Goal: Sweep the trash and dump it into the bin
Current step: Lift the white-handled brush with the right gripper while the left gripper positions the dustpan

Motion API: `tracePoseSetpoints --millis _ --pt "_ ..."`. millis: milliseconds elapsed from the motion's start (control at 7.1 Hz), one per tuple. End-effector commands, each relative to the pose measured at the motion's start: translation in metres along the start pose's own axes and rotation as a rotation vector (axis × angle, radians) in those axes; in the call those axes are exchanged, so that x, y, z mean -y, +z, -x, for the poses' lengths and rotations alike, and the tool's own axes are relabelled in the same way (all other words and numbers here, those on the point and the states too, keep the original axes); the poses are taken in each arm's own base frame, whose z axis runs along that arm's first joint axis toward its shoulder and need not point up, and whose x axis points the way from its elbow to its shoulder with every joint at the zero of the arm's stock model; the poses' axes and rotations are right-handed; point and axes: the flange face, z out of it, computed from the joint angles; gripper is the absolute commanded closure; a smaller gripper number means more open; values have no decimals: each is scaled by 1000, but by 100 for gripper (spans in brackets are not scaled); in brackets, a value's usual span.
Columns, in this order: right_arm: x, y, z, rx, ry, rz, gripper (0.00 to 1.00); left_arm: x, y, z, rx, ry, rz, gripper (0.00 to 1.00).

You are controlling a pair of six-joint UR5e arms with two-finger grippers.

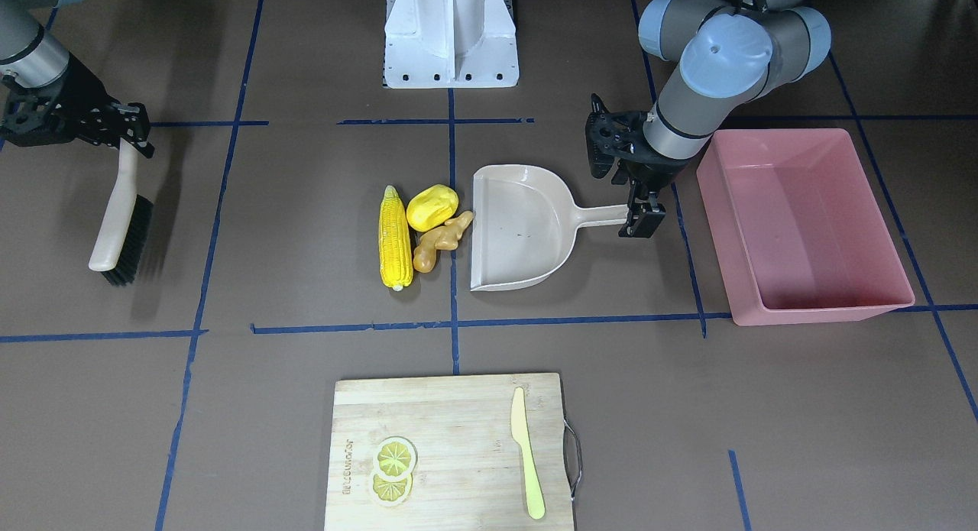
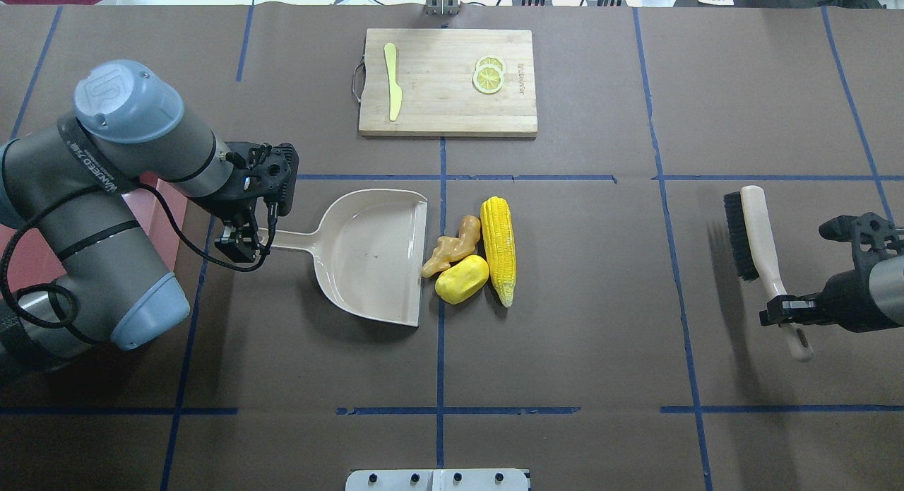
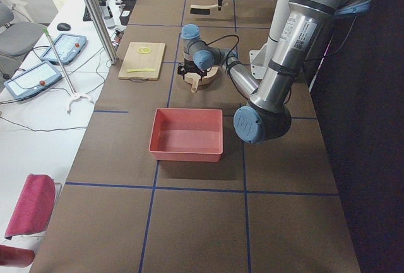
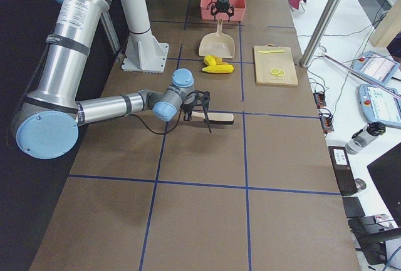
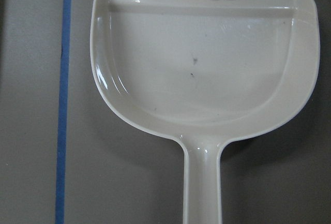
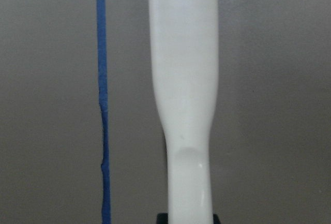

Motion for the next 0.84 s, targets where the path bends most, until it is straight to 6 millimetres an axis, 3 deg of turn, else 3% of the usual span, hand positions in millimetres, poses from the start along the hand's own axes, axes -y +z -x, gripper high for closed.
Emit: tracePoseSetpoints --millis 0,282,563,704 --pt "2 4 20 17 -31 -18 100 7 20 -11 3 13 85 0" --pt "-2 6 27 22 -43 -12 100 19 40 -29 -4 36 110 1" --pt "-4 11 39 31 -57 -13 100 25 50 -23 13 34 134 8" --pt "-3 11 44 40 -63 -15 100 30 57 -30 24 50 148 23"
